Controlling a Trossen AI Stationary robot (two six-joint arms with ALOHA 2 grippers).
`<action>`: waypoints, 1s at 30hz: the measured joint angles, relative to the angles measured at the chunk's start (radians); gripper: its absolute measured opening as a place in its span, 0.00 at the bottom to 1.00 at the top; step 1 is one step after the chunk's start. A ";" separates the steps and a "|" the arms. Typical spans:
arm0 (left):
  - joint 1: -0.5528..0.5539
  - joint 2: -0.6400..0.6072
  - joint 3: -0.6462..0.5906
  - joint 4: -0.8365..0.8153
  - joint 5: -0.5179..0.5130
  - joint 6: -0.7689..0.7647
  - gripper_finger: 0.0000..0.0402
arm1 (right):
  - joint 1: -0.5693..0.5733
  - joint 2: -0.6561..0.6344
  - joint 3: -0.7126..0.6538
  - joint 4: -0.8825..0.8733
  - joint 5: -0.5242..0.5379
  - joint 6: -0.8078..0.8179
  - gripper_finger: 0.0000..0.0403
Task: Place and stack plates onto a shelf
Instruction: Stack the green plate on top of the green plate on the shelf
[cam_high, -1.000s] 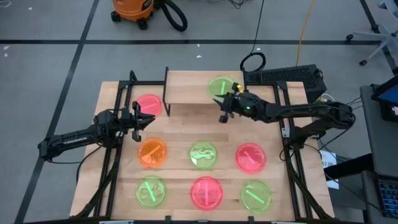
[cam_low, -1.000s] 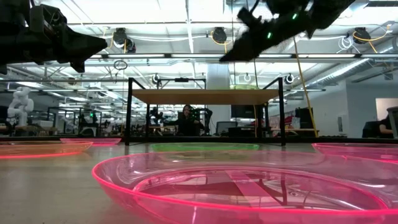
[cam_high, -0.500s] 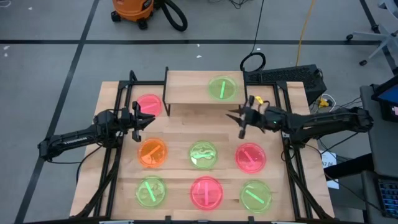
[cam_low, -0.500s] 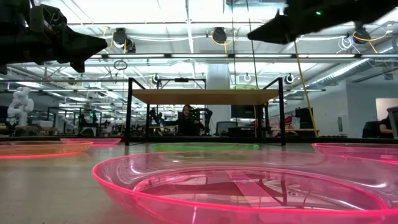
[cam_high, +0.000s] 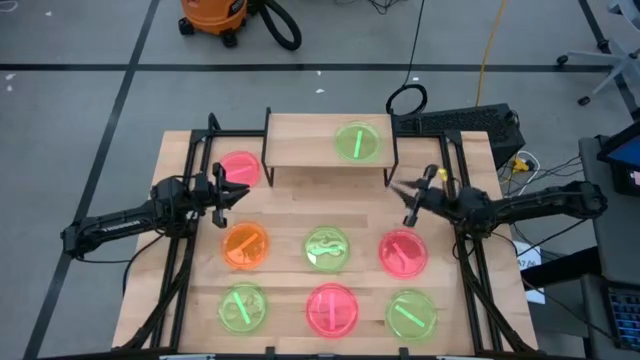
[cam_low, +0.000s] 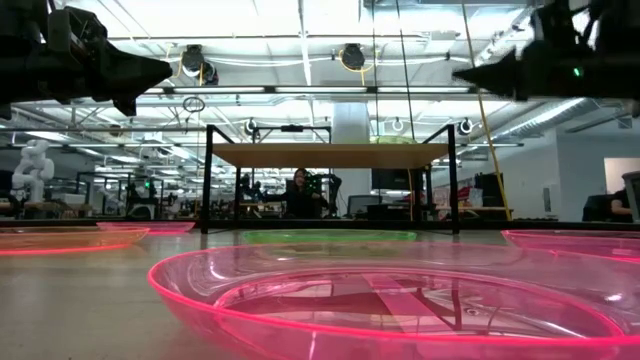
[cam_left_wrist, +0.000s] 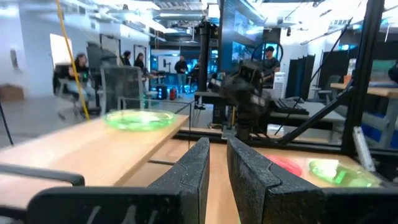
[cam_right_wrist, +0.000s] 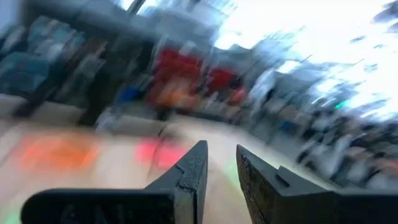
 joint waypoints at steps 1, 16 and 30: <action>0.000 0.000 0.000 0.011 0.000 0.021 0.16 | -0.002 -0.002 -0.002 0.008 0.028 -0.013 0.17; 0.000 0.000 0.000 0.298 0.000 -0.049 0.16 | -0.002 -0.003 0.134 -0.035 0.019 -0.070 0.17; -0.001 0.003 0.002 0.490 -0.084 -0.319 0.16 | -0.002 -0.004 0.161 -0.077 0.020 -0.064 0.17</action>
